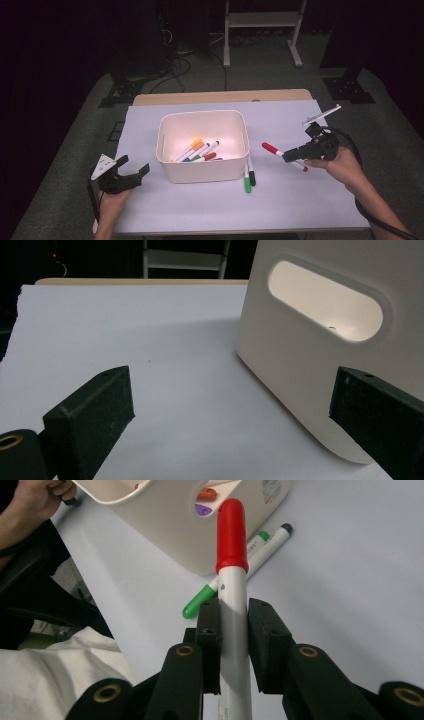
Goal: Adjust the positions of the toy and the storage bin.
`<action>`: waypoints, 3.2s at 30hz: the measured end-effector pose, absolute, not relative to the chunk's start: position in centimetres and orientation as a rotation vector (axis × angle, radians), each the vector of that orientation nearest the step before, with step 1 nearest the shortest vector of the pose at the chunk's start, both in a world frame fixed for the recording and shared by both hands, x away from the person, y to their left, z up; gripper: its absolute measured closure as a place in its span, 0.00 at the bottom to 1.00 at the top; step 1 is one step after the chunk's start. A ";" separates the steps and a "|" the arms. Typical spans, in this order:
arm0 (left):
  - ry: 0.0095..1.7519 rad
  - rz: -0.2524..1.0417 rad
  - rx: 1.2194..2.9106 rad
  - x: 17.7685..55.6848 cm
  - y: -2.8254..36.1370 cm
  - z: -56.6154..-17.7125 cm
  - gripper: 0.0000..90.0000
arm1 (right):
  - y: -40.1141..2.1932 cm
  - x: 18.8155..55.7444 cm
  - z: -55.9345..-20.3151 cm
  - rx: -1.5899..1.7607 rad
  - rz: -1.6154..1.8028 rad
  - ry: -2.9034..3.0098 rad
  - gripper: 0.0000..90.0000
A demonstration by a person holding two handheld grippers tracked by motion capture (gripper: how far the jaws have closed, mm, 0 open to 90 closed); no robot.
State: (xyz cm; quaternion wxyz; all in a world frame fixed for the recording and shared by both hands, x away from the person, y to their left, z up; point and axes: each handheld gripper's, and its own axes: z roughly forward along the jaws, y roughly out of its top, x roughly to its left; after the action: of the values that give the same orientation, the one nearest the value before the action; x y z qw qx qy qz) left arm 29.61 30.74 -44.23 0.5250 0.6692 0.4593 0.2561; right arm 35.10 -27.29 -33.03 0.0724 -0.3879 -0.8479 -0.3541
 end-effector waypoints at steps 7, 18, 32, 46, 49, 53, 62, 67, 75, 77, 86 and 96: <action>1.098 0.613 1.604 29.6 30.7 -44.2 0.03 | -26.2 35.5 -30.6 -1.091 -1.094 -2.547 0.84; 1.094 0.609 1.605 29.7 30.6 -44.3 0.03 | -20.4 36.8 -26.2 -0.891 -1.095 -2.609 0.84; 1.088 0.604 1.600 29.7 30.6 -44.3 0.03 | -11.1 39.0 -27.1 -0.641 -0.939 -2.620 0.84; 1.083 0.604 1.595 29.7 30.6 -44.3 0.03 | -5.0 40.6 -29.9 -0.530 -0.831 -2.615 0.84; 1.083 0.605 1.593 29.7 30.6 -44.3 0.03 | -4.1 40.8 -30.6 -0.528 -0.791 -2.631 0.84; 1.082 0.603 1.594 29.7 30.6 -44.3 0.03 | -3.3 41.0 -31.3 -0.556 -0.752 -2.672 0.71; 1.084 0.600 1.596 29.7 30.5 -44.3 0.03 | -5.4 40.3 -30.5 -0.602 -0.820 -2.679 0.72; 1.091 0.597 1.593 29.7 30.6 -44.3 0.03 | -7.2 39.7 -29.8 -0.619 -0.876 -2.674 0.72; 1.090 0.603 1.592 29.6 30.5 -44.2 0.03 | -12.8 38.2 -28.2 -0.711 -1.018 -2.609 0.72; 1.089 0.606 1.587 29.6 30.6 -44.2 0.03 | -14.0 37.6 -28.0 -0.731 -1.028 -2.614 0.72; 1.091 0.602 1.587 29.5 30.6 -44.2 0.03 | -20.5 36.1 -30.0 -0.893 -1.114 -2.577 0.70; 1.094 0.602 1.577 29.5 30.7 -44.2 0.03 | -24.3 35.0 -37.0 -1.097 -1.109 -2.484 0.67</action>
State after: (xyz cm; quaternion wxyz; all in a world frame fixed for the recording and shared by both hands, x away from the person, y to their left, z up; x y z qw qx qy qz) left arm 29.46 30.69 -44.17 0.5355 0.6622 0.4593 0.2526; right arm 34.99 -24.31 -36.98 0.1042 -0.3720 -0.8423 -0.3760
